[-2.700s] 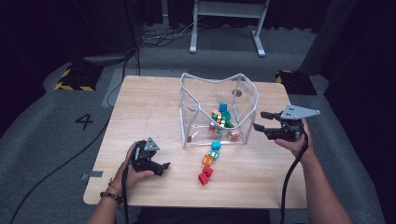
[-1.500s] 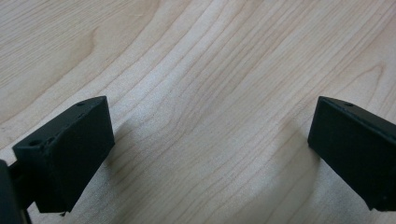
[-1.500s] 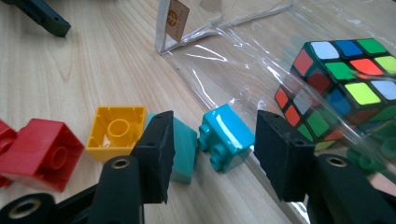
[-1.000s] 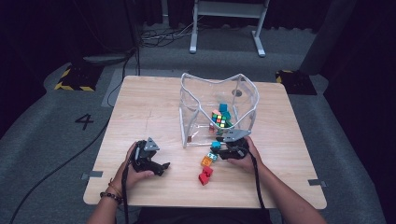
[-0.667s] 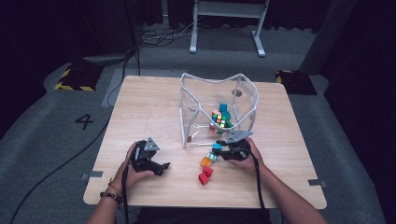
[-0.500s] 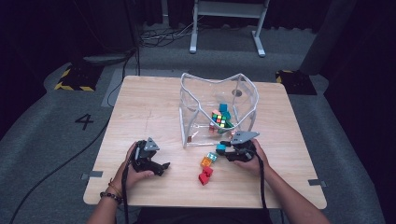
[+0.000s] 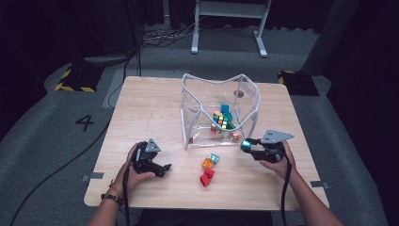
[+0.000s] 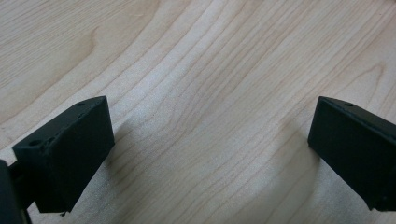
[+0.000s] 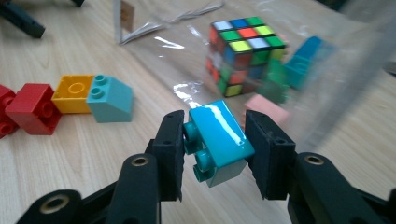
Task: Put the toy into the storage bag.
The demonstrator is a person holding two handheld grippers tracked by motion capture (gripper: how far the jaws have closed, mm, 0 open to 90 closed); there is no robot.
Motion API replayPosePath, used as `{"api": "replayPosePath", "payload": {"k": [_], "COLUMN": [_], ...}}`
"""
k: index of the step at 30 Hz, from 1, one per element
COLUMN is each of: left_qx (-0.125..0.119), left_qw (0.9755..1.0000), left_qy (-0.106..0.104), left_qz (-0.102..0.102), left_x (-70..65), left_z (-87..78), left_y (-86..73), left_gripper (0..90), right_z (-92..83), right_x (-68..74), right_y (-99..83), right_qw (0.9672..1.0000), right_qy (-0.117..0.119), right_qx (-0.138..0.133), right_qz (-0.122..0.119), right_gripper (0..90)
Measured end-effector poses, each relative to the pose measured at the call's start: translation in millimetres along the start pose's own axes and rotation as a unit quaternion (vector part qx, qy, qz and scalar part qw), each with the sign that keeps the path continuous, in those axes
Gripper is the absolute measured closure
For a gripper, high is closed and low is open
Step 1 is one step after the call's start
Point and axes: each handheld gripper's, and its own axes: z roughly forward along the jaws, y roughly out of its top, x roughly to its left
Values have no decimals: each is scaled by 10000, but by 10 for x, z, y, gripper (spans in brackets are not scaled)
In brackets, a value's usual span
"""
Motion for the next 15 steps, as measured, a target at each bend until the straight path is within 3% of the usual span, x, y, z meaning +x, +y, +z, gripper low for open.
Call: {"api": "replayPosePath", "payload": {"k": [8, 11, 15], "left_qx": [3, 0, 0], "left_qw": [10000, 10000, 10000], "left_qy": [0, 2, -1], "left_qz": [1, 0, 1], "left_x": [0, 0, 1], "left_z": [0, 0, 0], "left_y": [0, 0, 0], "left_gripper": [5, 5, 5], "right_z": [-400, -500, -558], "right_x": [-291, -401, -517], "right_y": [58, 153, 269], "right_qw": [9975, 9960, 9950], "right_qy": [-487, -691, -787], "right_qx": [-369, -447, -506], "right_qz": [368, 357, 358], "right_gripper": [595, 595, 596]}}
